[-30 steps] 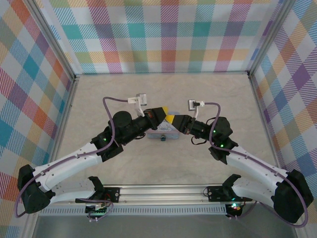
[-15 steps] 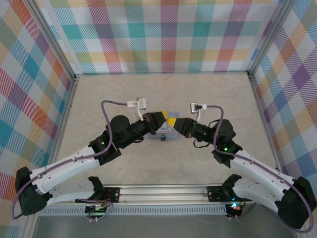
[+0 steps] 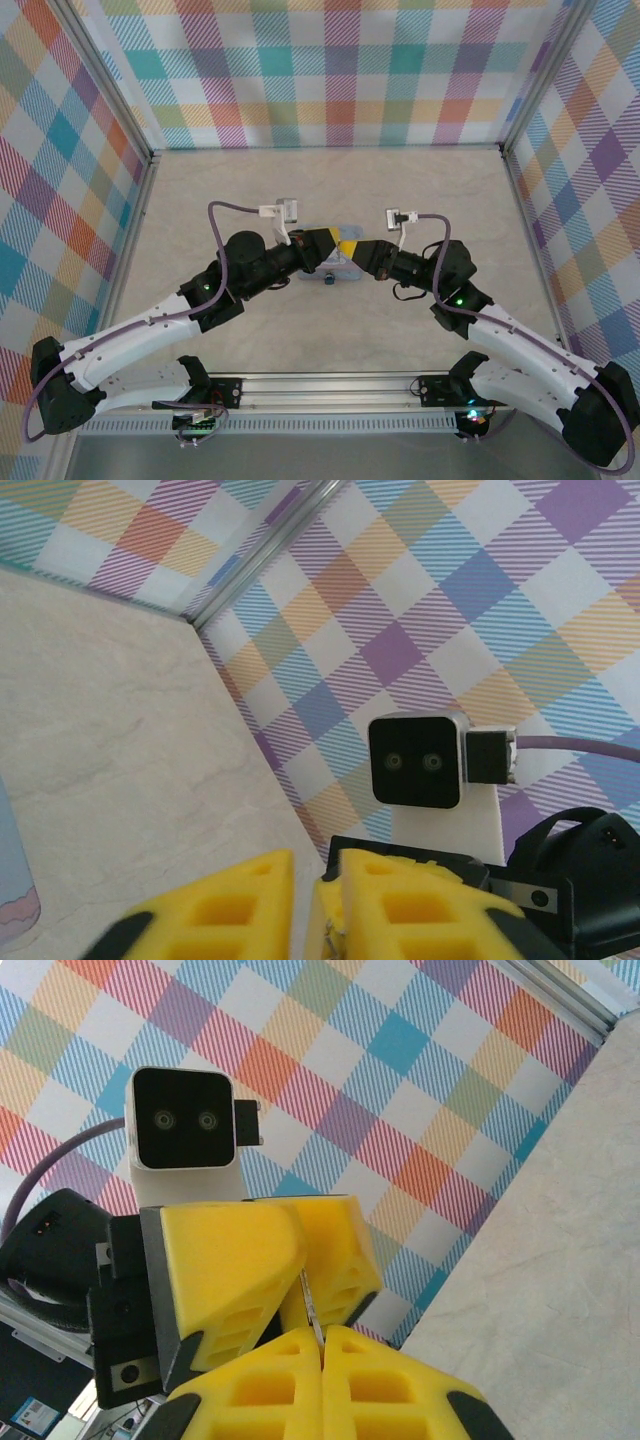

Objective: Unlock the padlock with the key

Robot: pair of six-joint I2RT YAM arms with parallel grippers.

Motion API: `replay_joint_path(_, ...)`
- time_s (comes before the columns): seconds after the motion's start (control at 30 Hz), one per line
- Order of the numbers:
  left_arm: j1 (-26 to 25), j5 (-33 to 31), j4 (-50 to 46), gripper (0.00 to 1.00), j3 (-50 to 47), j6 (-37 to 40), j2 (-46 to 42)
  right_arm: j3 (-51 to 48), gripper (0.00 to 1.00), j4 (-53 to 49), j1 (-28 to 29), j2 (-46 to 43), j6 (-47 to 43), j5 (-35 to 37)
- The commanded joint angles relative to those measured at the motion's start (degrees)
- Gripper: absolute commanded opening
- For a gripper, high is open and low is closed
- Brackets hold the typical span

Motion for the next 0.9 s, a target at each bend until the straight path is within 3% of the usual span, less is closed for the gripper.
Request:
replay_joint_path(0.0, 0.2, 0.8, -0.2, 0.09, 2.1, 1.3, 0.1, 2.4, 0.00, -0.2, -0.1, -0.6, -1.6, -1.8)
replay_joint_path(0.07, 0.2, 1.3, 0.0, 0.00, 2.3, 1.6, 0.2, 2.6, 0.00, -0.8, -0.2, -0.5, -1.8, -2.3)
replay_joint_path(0.17, 0.2, 2.1, 0.6, 0.00, 2.3, 1.6, 0.4, 2.8, 0.00, -1.4, -0.2, -1.1, -2.2, -2.0)
replay_joint_path(0.27, 0.1, 2.0, 1.3, 0.00, 1.8, 1.0, 0.4, 3.1, 0.16, -1.6, -0.2, -1.7, -2.4, -1.1)
replay_joint_path(0.3, 0.2, 1.9, 1.9, 0.00, 1.5, 0.7, 0.4, 3.2, 0.26, -1.6, -0.2, -1.9, -2.3, -0.8)
replay_joint_path(0.43, 0.2, 1.8, 2.9, 0.00, 0.9, -0.1, 0.5, 3.7, 0.30, -1.3, -0.2, -1.8, -2.3, -0.6)
replay_joint_path(0.7, 0.2, 1.0, 3.4, 0.00, 0.6, -0.4, 0.1, 3.4, 0.19, 0.8, -0.2, -0.4, -0.9, -1.0)
replay_joint_path(0.87, 0.2, 0.8, 3.4, 0.00, 0.6, -0.5, -0.1, 2.6, 0.00, 1.0, -0.2, -0.1, -0.6, 0.0)
